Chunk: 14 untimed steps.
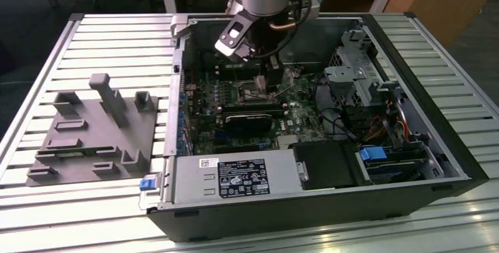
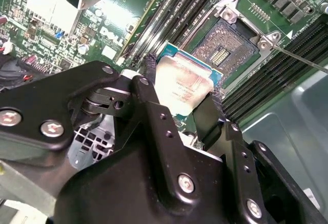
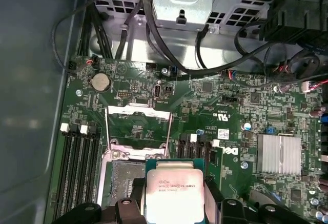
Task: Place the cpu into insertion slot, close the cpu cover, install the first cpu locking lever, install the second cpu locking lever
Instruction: 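Place the cpu into insertion slot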
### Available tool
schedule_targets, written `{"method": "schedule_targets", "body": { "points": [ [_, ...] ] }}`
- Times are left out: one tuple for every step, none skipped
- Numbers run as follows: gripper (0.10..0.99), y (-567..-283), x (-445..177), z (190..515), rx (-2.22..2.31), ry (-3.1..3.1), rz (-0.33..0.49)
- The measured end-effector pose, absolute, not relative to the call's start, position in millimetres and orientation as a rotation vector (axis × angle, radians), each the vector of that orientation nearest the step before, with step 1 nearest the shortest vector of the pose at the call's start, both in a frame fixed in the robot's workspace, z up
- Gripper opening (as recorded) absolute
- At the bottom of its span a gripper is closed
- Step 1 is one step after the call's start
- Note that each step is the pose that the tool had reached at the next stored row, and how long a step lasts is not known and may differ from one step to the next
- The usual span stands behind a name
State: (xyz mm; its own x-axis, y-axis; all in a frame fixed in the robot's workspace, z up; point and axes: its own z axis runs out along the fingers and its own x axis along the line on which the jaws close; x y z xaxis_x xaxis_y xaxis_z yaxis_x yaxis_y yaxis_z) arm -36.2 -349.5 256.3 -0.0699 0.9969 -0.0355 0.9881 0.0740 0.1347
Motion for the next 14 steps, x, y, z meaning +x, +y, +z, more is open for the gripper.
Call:
{"method": "schedule_targets", "body": {
  "points": [
    [0.541,-349,-36,255,2.059,2.212,0.113],
    [0.541,-349,-36,254,2.059,2.211,0.113],
    [0.541,-349,-36,252,2.06,2.21,0.113],
    [0.541,-349,-36,251,2.06,2.21,0.113],
    [0.541,-349,-36,250,2.061,2.209,0.113],
    [0.541,-349,-36,248,2.061,2.209,0.113],
    [0.541,-348,-36,247,2.061,2.209,0.113],
    [0.541,-348,-36,246,2.061,2.209,0.113],
    [0.541,-346,-36,245,2.061,2.209,0.113],
    [0.541,-345,-36,245,2.061,2.209,0.113],
    [0.541,-344,-36,244,2.061,2.209,0.113],
    [0.541,-343,-36,243,2.061,2.209,0.113],
    [0.541,-341,-36,242,2.061,2.209,0.113],
    [0.541,-340,-36,241,2.061,2.209,0.113]
  ]
}}
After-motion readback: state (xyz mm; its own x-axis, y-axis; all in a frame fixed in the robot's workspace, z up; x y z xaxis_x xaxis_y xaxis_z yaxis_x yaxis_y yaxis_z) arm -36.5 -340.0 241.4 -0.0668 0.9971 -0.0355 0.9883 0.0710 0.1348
